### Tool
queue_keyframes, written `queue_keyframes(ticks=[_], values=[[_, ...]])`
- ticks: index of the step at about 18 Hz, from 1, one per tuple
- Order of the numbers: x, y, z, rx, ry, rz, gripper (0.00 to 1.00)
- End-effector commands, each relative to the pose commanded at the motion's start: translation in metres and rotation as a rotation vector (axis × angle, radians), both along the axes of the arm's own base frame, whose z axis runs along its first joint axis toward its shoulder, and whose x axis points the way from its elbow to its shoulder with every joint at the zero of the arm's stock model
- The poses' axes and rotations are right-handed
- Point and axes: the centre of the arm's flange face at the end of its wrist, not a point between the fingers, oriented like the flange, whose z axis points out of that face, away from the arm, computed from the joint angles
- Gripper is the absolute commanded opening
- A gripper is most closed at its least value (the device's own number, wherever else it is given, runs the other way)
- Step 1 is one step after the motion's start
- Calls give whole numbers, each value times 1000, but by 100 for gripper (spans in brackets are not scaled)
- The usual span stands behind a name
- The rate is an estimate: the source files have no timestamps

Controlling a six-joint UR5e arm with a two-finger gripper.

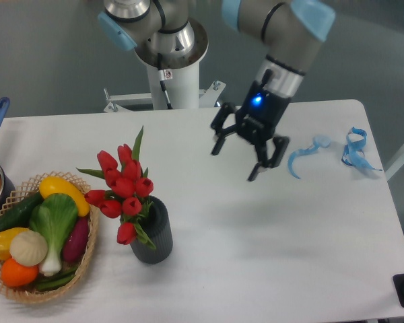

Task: Pick up the flowers from the vase
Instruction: 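Move the open gripper from the blue ribbon toward the red tulips in the vase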

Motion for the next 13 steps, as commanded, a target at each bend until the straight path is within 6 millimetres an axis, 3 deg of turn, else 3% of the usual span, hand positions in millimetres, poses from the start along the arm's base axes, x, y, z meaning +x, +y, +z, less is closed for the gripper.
queue_keyframes(ticks=[5, 13], values=[[21, 34, -11, 72, 2, -80, 100], [42, 63, -27, 108, -28, -149, 100]])
